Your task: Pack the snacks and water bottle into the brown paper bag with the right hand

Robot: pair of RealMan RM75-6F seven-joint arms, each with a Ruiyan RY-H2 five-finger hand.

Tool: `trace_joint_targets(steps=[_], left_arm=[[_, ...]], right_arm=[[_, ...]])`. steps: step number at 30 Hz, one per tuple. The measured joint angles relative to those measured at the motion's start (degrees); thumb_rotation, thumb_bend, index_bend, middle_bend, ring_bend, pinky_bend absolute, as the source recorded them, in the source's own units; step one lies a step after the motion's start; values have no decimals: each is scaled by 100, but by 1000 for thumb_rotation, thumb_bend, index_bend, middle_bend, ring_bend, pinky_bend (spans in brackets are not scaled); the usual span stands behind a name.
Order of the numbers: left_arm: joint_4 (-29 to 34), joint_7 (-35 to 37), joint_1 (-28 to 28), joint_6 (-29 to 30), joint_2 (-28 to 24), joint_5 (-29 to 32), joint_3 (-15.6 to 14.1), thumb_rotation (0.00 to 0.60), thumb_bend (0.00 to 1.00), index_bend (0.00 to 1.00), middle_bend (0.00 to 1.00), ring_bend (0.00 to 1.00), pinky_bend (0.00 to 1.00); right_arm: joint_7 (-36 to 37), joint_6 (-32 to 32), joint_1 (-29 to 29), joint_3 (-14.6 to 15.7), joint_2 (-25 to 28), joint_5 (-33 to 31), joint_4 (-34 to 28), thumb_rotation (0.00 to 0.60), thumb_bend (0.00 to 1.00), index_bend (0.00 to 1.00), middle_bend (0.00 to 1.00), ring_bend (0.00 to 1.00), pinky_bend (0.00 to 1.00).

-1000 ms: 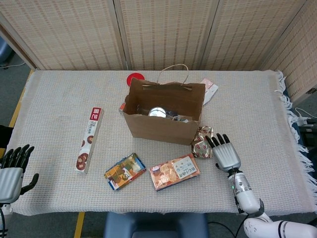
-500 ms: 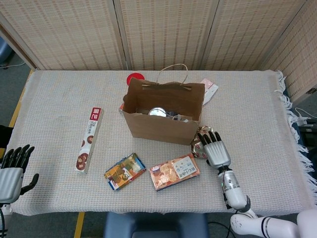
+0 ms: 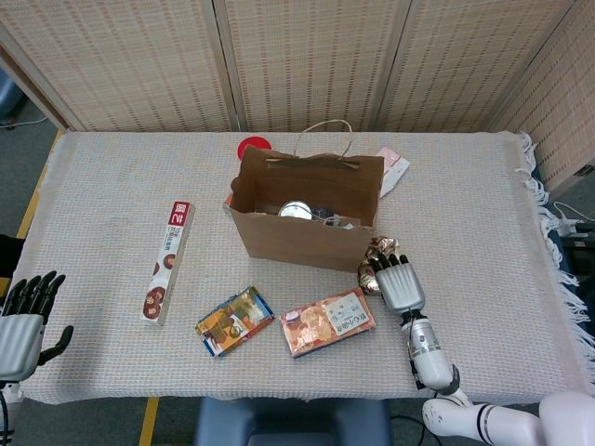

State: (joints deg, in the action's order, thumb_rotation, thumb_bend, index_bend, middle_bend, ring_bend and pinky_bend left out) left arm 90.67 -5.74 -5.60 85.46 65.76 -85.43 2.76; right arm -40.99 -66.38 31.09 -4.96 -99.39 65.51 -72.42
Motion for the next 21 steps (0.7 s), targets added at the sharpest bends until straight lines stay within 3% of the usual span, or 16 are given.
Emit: trace_joint_targets(steps=[3,8,21], left_arm=[[-7,12,1,3,0,-8,-3,600,370,0,0,0,0],[-11,23,1,3,-2,-13,-6,600,371,0,0,0,0],[21,-69,9,20,15,12,3,600,370,0,0,0,0]], right_arm=[[112,-49,-28,35,58,143,-45,600,498,552,454,460,551],[210,-159,-106,73,370,298,-387,600,515,580,472,469,560],[1113,-1058,-519,-129,2199,1086,-2550,600,515,598,484,483,579]])
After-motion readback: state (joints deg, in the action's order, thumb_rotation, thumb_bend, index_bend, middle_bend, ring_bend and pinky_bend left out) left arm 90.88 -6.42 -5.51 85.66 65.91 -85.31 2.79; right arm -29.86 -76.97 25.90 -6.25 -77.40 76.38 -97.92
